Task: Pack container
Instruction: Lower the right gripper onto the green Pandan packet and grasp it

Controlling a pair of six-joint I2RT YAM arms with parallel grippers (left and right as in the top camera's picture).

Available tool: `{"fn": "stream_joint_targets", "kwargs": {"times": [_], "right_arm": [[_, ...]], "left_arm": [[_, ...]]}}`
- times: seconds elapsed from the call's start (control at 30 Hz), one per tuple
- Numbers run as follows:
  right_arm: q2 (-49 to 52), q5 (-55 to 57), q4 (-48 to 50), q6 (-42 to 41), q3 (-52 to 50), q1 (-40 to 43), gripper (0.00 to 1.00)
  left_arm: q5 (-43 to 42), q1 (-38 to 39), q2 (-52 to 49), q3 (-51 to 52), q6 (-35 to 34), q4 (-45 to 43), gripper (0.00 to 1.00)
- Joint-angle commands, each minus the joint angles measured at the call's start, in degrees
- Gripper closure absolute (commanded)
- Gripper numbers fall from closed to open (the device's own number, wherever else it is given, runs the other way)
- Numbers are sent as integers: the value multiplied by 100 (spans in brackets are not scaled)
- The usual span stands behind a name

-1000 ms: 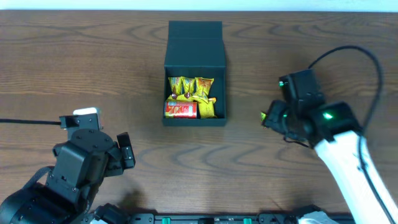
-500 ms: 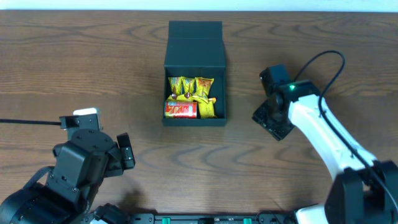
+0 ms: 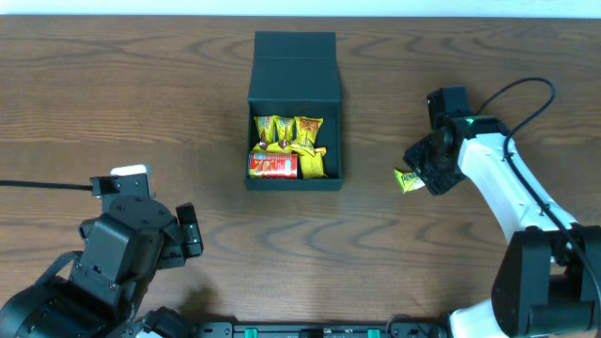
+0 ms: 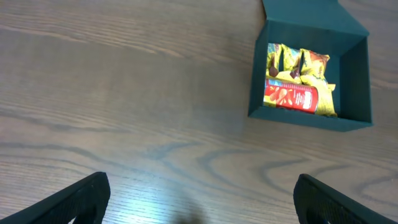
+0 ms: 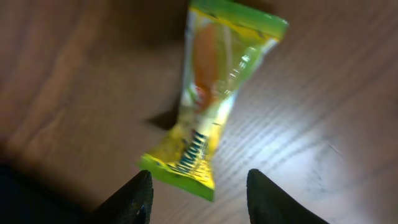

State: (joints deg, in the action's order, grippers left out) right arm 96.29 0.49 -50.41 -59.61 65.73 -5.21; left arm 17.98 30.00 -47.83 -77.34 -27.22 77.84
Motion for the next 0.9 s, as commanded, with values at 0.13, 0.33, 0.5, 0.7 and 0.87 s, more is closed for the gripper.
{"fn": "stream_joint_targets", "kwargs": {"times": [0.13,0.33,0.5,0.7,0.87], "right_arm": [[293,-39,138,144,-31,26,51],[824,-402,289,142,-31,33,52],[916,-437,400,186,-28,50,57],[916,-437,435,667,-28,361,61],[916,-442,396,807,-28,586,67]], "left_arm": [[4,-33,11,2,-44,11,5],[4,-33,11,2,-42,15,5],[17,-33,11,2,-17,15,5],[20,-33,11,2,-17,13,5],[20,-33,11,2,-20,0,4]]}}
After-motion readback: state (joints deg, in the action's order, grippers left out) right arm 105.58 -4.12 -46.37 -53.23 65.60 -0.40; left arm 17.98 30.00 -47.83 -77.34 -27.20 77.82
